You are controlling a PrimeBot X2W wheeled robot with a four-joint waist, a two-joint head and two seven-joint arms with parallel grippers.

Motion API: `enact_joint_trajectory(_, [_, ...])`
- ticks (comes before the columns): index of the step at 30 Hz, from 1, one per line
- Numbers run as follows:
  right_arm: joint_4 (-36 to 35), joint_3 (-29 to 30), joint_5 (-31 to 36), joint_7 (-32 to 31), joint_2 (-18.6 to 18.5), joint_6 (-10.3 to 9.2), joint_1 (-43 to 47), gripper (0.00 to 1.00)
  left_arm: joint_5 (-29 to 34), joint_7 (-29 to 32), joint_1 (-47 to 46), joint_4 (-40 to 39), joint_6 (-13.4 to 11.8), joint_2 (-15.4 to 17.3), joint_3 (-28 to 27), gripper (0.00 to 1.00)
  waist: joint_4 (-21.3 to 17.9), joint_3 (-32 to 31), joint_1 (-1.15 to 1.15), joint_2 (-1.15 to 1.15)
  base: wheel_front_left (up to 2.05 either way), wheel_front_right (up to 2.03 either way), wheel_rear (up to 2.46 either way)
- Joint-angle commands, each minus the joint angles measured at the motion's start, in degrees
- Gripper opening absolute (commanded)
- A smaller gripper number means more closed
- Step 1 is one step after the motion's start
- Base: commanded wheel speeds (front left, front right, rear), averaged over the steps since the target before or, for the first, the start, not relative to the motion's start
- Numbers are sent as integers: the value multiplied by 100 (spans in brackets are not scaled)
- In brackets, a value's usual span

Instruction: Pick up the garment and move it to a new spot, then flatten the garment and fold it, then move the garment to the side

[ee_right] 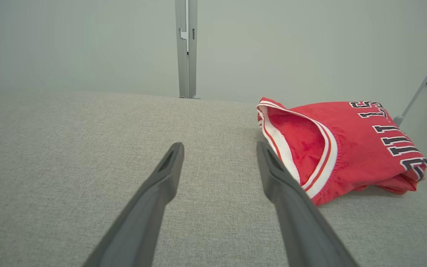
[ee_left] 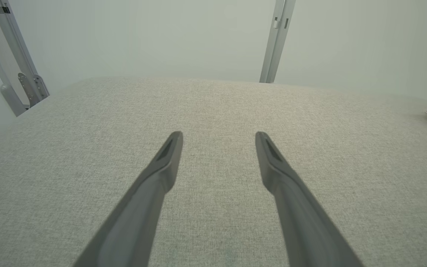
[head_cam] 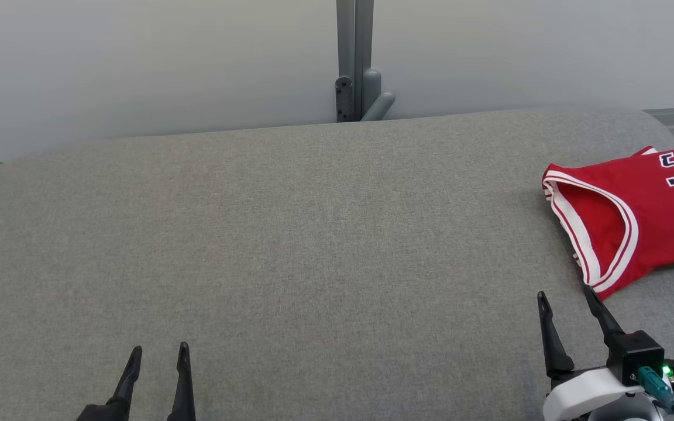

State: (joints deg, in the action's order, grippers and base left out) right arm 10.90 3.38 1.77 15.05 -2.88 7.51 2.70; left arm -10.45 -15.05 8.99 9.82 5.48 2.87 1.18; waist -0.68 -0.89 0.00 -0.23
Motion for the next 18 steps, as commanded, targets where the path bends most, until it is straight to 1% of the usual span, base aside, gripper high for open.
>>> enact_joint_trajectory(1, [19, -5, 10, 15, -5, -5, -48, 100, 14, -14, -41, -16, -30, 9, -9, 100, 5, -4, 0, 23, 0, 0, 0])
enact_joint_trajectory(18, [138, -44, -8, 15, -5, -5, -81, 100, -28, -14, -5, -29, -81, 9, 2, 100, 16, -20, 0, 23, 0, 0, 0])
